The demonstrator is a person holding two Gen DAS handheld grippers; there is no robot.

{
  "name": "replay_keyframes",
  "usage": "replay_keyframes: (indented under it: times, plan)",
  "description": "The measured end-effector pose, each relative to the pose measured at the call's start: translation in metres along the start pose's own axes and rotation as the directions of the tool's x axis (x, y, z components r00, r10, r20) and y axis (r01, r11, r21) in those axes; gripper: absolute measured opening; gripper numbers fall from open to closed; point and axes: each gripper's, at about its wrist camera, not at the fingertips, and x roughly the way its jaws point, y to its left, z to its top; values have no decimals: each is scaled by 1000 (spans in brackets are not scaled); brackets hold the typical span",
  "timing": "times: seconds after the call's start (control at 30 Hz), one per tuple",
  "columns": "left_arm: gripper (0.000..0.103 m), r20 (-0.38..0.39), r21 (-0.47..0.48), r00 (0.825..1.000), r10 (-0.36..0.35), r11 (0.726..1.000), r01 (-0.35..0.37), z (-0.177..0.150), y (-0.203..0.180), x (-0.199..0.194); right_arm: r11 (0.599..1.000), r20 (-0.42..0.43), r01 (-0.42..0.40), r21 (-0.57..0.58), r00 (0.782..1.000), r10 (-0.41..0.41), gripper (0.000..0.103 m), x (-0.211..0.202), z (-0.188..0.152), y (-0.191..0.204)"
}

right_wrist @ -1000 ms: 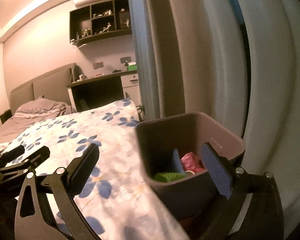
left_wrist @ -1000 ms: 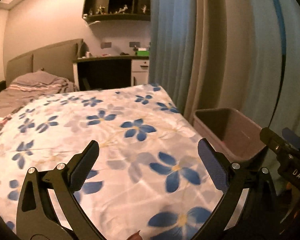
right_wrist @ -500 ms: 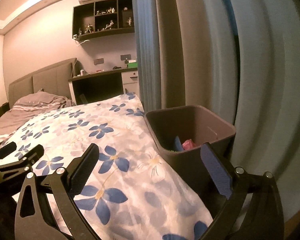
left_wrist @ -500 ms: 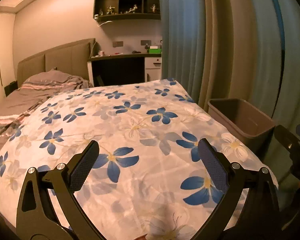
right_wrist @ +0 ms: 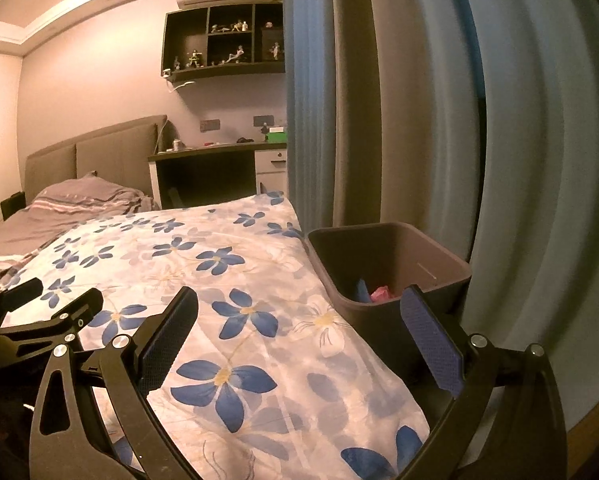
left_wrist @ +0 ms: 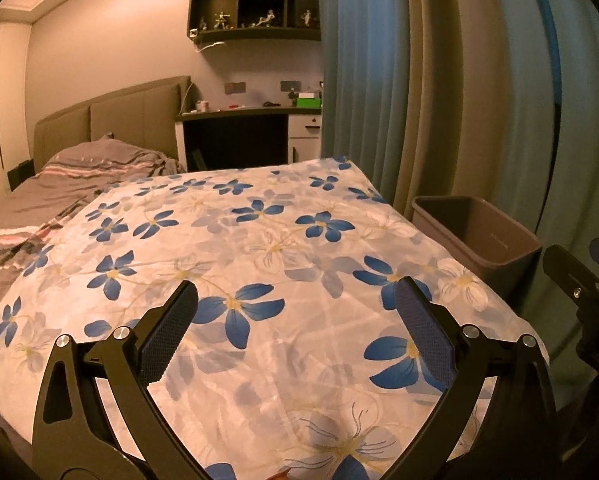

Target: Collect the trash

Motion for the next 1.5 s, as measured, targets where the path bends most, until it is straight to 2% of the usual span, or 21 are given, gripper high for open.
replay_keyframes:
  times: [1.5]
  plan:
    - [97,-13,-7,1000,-7,1000,6,-4,4,-7,1000,-7,-10,2,1000,10,97,3,-5,6]
